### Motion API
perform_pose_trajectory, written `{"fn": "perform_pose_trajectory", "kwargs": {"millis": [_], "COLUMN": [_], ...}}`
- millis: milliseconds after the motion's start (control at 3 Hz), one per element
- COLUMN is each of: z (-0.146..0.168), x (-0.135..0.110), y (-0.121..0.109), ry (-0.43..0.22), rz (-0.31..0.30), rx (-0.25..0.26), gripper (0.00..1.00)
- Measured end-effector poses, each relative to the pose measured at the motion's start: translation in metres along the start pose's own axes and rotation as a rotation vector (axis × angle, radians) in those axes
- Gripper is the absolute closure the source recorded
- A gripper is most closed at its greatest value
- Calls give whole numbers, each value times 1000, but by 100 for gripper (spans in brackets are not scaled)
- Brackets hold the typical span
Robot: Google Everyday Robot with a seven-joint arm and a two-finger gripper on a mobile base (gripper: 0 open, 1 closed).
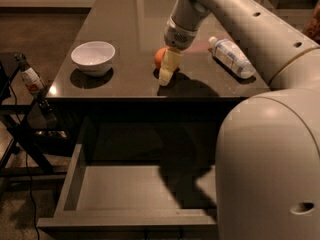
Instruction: Place orange into top drawer
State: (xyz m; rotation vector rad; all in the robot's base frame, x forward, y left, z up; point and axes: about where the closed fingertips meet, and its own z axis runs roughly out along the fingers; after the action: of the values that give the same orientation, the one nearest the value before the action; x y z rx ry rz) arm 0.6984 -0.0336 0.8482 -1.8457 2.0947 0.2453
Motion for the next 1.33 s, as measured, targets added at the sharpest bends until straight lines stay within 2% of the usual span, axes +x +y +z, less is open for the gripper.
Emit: {"fn": "perform_pose_trajectory", "kwargs": {"millis": [333,1333], "z": [0,0], "x": [0,0], "y": [0,0], "ry": [0,0], "rz": [0,0], "rx": [0,0], "gripper": [19,89]}}
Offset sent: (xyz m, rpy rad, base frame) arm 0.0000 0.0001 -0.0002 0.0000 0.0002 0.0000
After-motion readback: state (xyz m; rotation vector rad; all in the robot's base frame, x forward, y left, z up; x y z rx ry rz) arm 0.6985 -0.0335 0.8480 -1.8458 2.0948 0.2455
